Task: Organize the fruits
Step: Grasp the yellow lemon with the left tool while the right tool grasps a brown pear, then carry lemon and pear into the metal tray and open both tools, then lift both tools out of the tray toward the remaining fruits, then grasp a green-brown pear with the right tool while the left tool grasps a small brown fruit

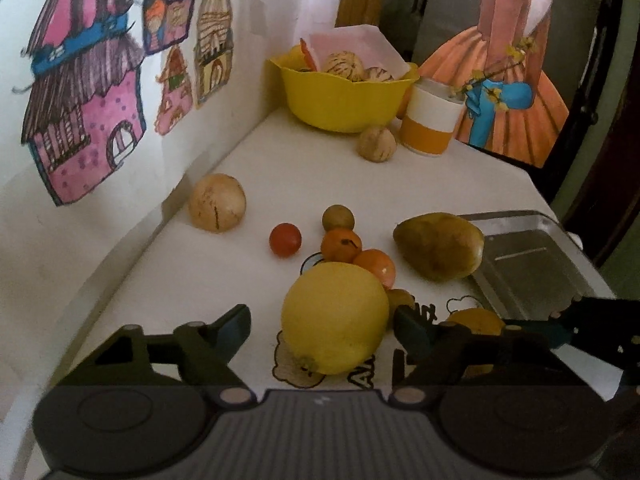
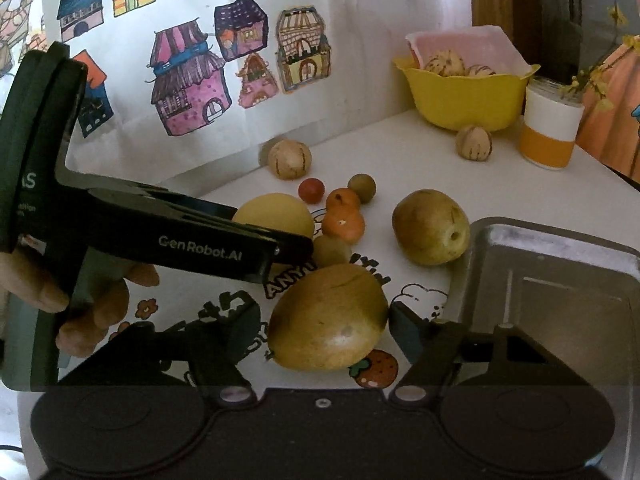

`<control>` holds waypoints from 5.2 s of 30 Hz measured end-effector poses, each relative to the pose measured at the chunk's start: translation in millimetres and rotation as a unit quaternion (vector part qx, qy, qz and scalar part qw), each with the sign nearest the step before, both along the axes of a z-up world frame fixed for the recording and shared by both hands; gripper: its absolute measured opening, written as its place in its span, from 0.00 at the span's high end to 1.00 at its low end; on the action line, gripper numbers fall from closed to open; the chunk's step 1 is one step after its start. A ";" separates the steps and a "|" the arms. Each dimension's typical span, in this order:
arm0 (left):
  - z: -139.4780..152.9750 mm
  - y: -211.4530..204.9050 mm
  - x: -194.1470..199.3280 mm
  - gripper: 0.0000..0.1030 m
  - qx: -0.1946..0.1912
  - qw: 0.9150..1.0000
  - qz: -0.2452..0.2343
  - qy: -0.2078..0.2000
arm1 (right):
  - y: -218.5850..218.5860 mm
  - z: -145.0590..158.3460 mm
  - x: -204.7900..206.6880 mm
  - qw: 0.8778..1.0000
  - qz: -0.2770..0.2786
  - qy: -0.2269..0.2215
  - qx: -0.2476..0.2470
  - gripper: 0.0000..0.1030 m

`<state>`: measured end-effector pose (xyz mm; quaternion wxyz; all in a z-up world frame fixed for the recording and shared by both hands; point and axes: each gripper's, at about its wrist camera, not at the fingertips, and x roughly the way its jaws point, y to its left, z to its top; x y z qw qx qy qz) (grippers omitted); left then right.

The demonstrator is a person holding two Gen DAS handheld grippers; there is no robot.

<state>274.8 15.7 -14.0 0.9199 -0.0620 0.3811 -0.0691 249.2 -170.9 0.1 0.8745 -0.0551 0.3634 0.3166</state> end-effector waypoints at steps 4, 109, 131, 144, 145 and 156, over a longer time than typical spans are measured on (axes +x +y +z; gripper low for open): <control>-4.5 5.7 2.6 0.31 -0.031 0.999 0.005 0.009 | -1.8 -1.7 2.0 1.000 -0.005 0.003 0.003 0.35; 34.5 -73.0 -178.7 0.01 -0.006 0.995 -0.102 0.019 | -141.7 52.5 -178.5 0.989 -0.131 0.006 -0.067 0.01; 55.0 19.9 -95.8 0.01 0.040 0.999 0.012 0.001 | -17.3 109.4 -86.6 0.993 -0.008 -0.094 -0.078 0.01; 22.5 -24.2 -28.7 0.01 0.050 0.998 -0.025 -0.029 | -7.6 77.6 52.0 0.997 -0.007 -0.053 -0.063 0.02; 19.5 -26.4 -25.8 0.01 0.052 0.998 -0.028 -0.031 | -7.1 71.1 59.5 0.997 -0.008 -0.044 -0.059 0.04; 1.8 -37.6 -5.3 0.16 0.058 0.996 -0.047 -0.043 | -2.2 23.6 96.3 0.998 0.007 -0.003 -0.058 0.22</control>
